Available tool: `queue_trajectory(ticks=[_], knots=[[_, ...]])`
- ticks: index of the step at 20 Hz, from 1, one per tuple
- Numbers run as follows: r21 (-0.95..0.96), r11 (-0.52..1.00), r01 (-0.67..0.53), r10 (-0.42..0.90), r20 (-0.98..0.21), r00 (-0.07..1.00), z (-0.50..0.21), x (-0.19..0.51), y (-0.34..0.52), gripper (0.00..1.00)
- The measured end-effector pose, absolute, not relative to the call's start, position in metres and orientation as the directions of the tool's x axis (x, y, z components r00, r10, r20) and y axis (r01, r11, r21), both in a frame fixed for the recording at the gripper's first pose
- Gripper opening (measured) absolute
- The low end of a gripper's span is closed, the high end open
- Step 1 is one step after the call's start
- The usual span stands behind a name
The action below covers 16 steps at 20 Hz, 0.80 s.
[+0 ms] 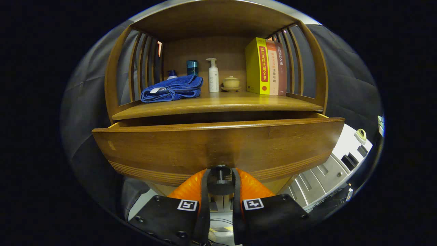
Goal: Pull open the drawer, take out the items inside it, and place them on the countertop above the cabinet.
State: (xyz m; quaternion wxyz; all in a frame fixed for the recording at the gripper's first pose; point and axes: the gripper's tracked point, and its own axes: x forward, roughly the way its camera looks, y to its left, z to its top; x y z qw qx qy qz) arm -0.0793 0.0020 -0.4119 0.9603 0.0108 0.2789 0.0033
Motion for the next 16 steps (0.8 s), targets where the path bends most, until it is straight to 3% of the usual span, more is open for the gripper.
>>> queue_trajectory(ticks=[16], knots=[[0.031, 0.999, 0.022, -0.001, -0.574, 0.819, -0.4, -0.149, -0.002, 0.35]])
